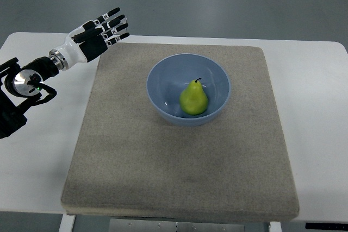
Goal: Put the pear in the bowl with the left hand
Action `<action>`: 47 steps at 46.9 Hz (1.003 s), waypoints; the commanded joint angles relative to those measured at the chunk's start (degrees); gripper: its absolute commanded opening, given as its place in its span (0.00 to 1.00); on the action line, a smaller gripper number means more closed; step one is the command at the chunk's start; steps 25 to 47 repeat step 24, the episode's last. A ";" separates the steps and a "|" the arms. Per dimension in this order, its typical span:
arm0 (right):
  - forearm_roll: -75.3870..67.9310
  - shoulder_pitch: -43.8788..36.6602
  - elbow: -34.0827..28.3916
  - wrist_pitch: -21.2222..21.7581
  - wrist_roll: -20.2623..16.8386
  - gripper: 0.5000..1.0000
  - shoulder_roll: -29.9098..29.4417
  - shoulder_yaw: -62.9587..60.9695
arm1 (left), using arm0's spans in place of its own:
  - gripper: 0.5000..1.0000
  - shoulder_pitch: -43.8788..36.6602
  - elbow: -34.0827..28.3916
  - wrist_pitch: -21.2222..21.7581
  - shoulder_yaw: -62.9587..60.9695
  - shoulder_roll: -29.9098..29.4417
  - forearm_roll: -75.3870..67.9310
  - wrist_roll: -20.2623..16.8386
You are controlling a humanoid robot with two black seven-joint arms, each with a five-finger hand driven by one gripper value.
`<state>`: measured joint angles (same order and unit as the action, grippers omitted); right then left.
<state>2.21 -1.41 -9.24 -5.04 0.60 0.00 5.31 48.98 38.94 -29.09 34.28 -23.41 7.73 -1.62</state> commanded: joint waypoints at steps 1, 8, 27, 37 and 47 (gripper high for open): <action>0.25 0.00 -0.08 -0.05 0.02 0.85 0.00 0.32 | 0.99 -0.02 0.00 0.00 0.00 -0.06 0.01 0.04; 0.25 0.00 -0.08 -0.05 0.02 0.85 0.00 0.41 | 0.99 -0.02 0.00 0.00 0.00 0.03 -0.08 0.04; -0.10 0.61 -0.08 -0.49 0.20 0.85 0.00 0.41 | 0.99 -0.02 0.00 0.00 0.00 -0.32 -0.26 0.04; -0.10 0.61 -0.08 -0.49 0.20 0.85 0.00 0.41 | 0.99 -0.02 0.00 0.00 0.00 -0.32 -0.26 0.04; -0.10 0.61 -0.08 -0.49 0.20 0.85 0.00 0.41 | 0.99 -0.02 0.00 0.00 0.00 -0.32 -0.26 0.04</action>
